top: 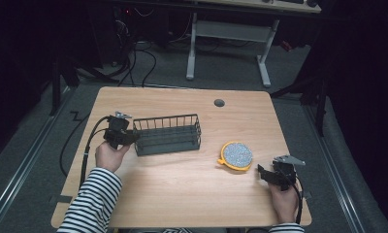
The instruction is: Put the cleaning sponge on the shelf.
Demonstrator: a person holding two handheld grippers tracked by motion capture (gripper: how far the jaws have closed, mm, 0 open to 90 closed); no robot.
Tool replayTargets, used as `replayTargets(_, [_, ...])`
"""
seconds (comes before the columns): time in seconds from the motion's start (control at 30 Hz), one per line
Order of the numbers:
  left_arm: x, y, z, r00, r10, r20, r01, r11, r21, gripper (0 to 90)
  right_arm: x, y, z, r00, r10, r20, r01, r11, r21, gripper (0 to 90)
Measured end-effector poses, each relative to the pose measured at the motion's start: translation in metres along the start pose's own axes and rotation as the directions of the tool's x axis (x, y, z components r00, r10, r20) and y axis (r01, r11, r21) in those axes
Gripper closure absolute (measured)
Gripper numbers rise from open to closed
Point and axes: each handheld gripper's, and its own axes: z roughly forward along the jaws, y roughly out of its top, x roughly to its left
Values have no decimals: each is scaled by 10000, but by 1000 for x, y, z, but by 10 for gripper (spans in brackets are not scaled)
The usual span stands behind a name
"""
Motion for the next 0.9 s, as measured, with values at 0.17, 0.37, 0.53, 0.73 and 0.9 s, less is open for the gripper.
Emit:
replayTargets(0.17, [-5, -3, -2, 9995, 215, 226, -215, 9998, 7, 679, 0, 0, 0, 10000, -17, 2, 17, 10000, -4, 324])
replayTargets(0.37, [-10, -8, -5, 9982, 369, 479, -367, 9993, -68, 686, 0, 0, 0, 10000, -16, -1, 16, 10000, -5, 324])
replayTargets(0.53, [-16, -11, -7, 9961, 670, 576, -671, 9977, -3, 688, 0, 0, 0, 10000, -27, 0, 27, 10000, -8, 324])
replayTargets(0.73, [-21, -16, -9, 9922, 746, 998, -733, 9972, -166, 696, 0, 0, 0, 10000, -24, 0, 24, 10000, -7, 324])
replayTargets(0.9, [-23, -19, -11, 9894, 838, 1188, -818, 9964, -209, 699, 0, 0, 0, 10000, -25, 1, 25, 10000, -6, 324])
